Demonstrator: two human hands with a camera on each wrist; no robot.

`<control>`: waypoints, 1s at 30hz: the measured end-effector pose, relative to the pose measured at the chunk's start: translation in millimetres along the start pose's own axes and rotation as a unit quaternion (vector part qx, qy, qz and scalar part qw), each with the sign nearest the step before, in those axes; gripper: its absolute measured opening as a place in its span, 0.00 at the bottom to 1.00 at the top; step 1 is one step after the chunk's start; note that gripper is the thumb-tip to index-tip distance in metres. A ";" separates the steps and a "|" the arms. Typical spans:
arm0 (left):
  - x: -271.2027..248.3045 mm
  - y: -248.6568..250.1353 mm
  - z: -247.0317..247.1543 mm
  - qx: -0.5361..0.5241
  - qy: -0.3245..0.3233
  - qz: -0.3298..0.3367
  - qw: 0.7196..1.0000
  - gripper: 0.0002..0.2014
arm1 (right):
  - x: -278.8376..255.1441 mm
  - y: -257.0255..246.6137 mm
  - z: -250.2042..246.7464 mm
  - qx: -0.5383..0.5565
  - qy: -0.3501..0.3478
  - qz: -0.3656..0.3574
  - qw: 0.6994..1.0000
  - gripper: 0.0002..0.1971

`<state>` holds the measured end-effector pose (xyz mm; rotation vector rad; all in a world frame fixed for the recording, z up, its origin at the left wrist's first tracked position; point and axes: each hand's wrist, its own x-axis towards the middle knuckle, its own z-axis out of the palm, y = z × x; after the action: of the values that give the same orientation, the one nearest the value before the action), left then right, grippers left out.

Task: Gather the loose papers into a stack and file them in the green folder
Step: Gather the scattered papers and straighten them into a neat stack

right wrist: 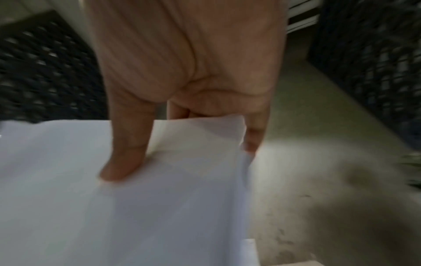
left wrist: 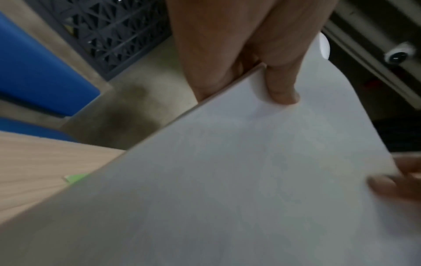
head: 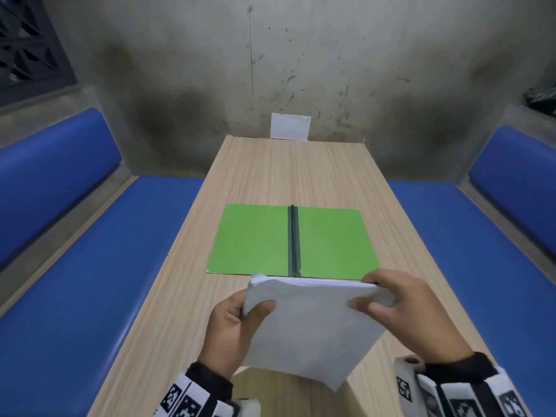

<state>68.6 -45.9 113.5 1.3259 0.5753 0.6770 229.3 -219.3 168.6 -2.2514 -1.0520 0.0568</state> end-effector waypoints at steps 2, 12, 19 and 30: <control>-2.2 3.5 -8.9 -0.009 -0.011 -0.006 1.000 0.11 | -3.0 6.5 -10.8 0.117 -0.016 0.047 0.992 0.07; -8.7 -32.7 -24.7 0.029 -0.021 -0.026 0.999 0.14 | -25.4 35.7 58.5 0.483 -0.060 0.174 0.856 0.32; -11.0 -49.3 -24.4 0.112 -0.020 -0.018 0.993 0.19 | -32.2 46.7 85.8 0.471 -0.087 0.223 0.849 0.17; -11.2 -44.6 -15.2 0.086 0.047 -0.003 0.995 0.20 | -24.1 26.7 64.7 0.517 0.047 0.174 0.837 0.24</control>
<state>55.2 -48.6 67.1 1.4569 0.7259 0.7008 211.8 -214.3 96.8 -1.3709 -0.3523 0.5303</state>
